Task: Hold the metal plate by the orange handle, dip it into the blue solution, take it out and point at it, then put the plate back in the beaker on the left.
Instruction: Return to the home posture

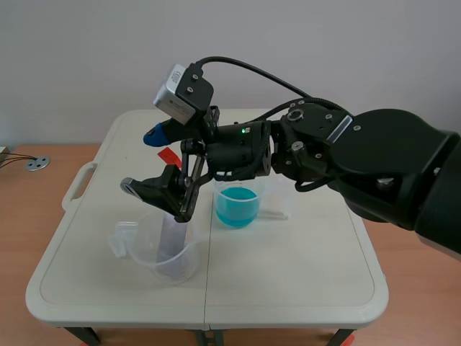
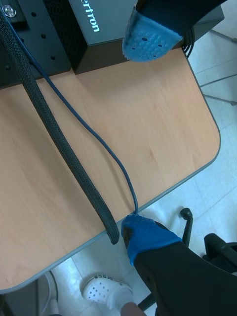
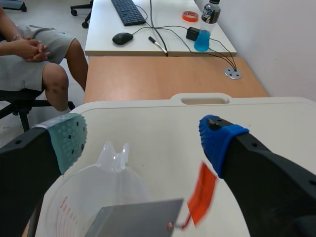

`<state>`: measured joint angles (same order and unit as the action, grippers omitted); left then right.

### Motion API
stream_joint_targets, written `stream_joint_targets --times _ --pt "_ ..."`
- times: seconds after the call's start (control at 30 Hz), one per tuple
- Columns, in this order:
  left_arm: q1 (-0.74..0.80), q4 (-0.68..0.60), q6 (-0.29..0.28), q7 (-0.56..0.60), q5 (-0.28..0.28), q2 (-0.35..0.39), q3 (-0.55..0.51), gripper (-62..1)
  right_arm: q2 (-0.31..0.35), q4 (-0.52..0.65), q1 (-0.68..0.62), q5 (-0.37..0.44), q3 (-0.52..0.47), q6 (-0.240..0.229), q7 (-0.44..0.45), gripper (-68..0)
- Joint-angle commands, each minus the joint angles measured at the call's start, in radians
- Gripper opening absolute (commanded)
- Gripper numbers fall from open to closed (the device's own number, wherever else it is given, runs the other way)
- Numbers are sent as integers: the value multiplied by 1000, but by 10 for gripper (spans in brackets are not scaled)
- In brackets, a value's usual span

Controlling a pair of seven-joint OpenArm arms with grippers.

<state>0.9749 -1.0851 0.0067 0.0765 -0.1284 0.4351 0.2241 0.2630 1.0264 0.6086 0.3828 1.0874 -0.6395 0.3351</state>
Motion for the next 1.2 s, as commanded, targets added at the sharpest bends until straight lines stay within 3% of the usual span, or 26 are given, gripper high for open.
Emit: stream_joint_targets --times 0.0,0.2,0.37,0.53,0.67,0.87,1.17 --pt "8 -8 -1 8 -2 0 0 14 -3 8 20 15 -9 1 14 -159" --pt "8 -8 -3 10 -2 -2 0 14 0 9 19 46 -10 1 14 -8" --pt "5 -16 -4 9 9 -1 -1 14 33 28 11 76 -45 1 14 -10" --pt "3 -71 29 18 0 34 -29 14 123 120 -36 124 -116 1 13 -10" --pt "3 -145 60 17 -51 96 -91 14 199 211 -95 127 -172 20 5 -10" --pt "3 -259 63 18 -156 206 -228 14 290 338 -218 127 -265 46 -40 -10" --pt "3 -418 62 135 -306 317 -404 14 352 492 -473 127 -482 46 -83 -10"
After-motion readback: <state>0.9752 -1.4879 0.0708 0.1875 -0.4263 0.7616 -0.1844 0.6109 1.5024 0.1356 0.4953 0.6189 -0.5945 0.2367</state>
